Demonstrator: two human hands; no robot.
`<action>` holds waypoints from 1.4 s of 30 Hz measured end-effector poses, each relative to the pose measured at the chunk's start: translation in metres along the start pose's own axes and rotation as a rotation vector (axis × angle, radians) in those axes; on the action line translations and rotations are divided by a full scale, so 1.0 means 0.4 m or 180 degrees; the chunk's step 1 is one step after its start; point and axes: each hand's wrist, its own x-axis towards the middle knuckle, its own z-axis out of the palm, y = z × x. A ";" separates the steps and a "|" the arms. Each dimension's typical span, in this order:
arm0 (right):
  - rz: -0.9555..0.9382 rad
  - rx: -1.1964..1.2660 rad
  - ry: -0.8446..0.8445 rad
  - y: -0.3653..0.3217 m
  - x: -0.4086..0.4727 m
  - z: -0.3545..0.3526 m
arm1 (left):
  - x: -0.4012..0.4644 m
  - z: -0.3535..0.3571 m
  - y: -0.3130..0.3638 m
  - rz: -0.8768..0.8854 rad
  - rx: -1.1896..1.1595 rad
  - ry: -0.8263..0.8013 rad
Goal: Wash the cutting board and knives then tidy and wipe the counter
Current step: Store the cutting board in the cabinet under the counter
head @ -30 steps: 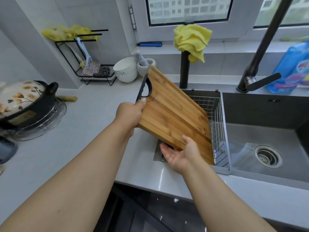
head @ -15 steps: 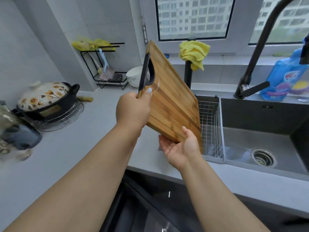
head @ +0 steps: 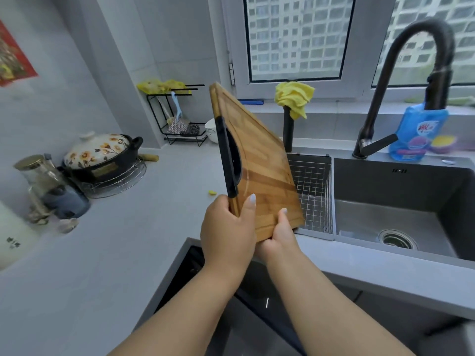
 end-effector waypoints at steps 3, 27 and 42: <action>-0.0010 -0.0367 0.0042 0.001 -0.018 -0.013 | -0.033 -0.005 0.001 -0.0033 -0.0035 -0.0138; -0.0822 -0.2939 0.0607 -0.145 -0.197 -0.190 | 0.017 -0.243 -0.158 -0.2263 -0.3289 -0.1389; -0.1293 -0.6200 0.0314 -0.042 -0.419 -0.109 | -0.360 -0.276 -0.359 -0.3224 -0.2267 -0.1438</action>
